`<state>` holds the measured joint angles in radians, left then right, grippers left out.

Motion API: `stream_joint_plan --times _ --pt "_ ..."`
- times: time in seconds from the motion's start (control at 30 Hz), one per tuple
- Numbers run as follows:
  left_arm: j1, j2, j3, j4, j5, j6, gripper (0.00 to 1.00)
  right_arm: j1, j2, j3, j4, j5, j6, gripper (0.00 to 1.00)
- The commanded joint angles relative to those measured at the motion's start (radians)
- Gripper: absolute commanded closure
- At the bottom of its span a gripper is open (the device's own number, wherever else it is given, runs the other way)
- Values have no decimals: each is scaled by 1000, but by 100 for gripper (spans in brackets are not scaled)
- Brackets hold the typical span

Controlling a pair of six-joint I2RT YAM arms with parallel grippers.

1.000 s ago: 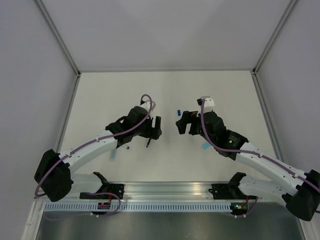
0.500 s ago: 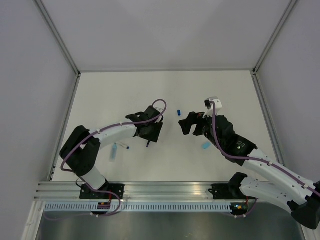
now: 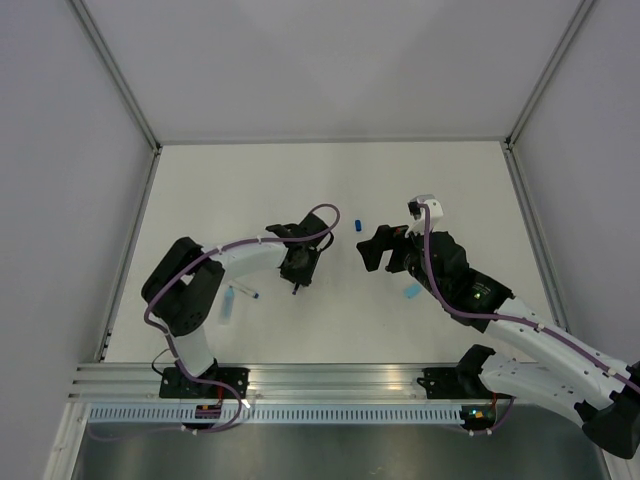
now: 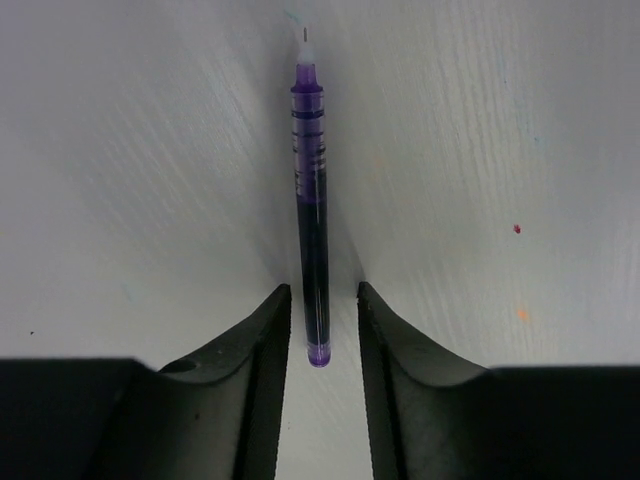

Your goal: Insert the pens into the pen caps

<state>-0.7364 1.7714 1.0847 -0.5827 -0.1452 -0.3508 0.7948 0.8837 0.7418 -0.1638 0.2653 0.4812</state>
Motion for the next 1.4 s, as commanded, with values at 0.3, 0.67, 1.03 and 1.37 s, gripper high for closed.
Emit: stream_joint_plan --times 0.3,0.67,1.03,1.37 --pt "2 23 5 -26 -42 -5 98 1 4 -1 32 8 -10 4" --pt "6 -377 -118 185 119 -34 98 1 124 -107 280 -123 235 5" --pt "5 -583 -269 346 345 -65 98 3 385 -156 702 -261 364 9" --pt "6 -622 -295 380 398 -79 98 11 503 -104 790 -288 376 24"
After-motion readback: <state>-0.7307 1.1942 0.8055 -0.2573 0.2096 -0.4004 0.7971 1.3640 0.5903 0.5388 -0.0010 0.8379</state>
